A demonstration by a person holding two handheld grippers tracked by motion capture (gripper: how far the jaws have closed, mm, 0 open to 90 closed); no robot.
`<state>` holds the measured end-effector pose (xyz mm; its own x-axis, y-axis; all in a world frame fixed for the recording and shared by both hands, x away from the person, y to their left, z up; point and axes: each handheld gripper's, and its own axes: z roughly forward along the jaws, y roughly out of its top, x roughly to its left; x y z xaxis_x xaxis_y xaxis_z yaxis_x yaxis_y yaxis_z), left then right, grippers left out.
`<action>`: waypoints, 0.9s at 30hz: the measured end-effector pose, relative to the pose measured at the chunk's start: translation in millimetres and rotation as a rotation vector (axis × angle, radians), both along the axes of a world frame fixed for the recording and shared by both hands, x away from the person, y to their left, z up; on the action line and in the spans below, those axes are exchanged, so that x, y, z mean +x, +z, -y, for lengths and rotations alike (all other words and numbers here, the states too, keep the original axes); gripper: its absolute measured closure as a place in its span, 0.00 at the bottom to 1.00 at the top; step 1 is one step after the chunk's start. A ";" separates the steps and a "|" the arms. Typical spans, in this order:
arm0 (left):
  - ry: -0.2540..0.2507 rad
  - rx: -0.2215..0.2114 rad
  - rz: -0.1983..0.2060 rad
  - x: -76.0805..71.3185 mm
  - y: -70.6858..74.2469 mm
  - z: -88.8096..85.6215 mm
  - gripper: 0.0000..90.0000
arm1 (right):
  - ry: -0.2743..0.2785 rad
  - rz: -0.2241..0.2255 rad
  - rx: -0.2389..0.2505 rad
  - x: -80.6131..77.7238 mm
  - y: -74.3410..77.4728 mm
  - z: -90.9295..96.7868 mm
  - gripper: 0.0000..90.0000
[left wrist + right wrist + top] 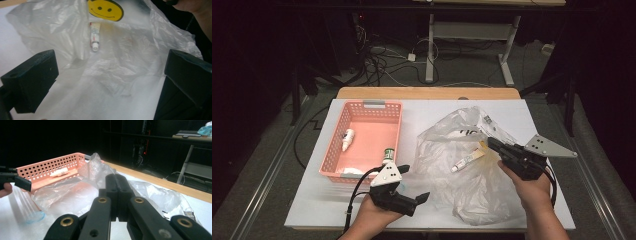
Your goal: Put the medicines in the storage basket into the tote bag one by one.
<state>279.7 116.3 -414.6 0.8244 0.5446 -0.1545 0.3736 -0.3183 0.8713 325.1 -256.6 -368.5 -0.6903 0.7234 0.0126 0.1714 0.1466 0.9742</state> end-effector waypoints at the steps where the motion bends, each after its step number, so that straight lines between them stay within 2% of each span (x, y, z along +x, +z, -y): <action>1: 0.010 0.000 0.005 0.8 0.7 -2.8 0.00 | 0.002 -0.001 0.001 0.0 -0.1 0.0 1.00; 12: 0.117 0.028 0.020 13.2 1.6 -30.0 0.00 | 0.004 0.005 -0.002 0.6 -1.0 0.2 1.00; 24: 0.229 0.047 -0.006 28.5 -3.2 -61.5 0.00 | 0.006 0.003 -0.002 -0.4 -0.2 0.9 1.00; 27: 0.250 0.041 -0.016 31.5 -4.1 -68.3 0.00 | 0.006 0.003 -0.003 -0.4 -0.2 1.0 1.00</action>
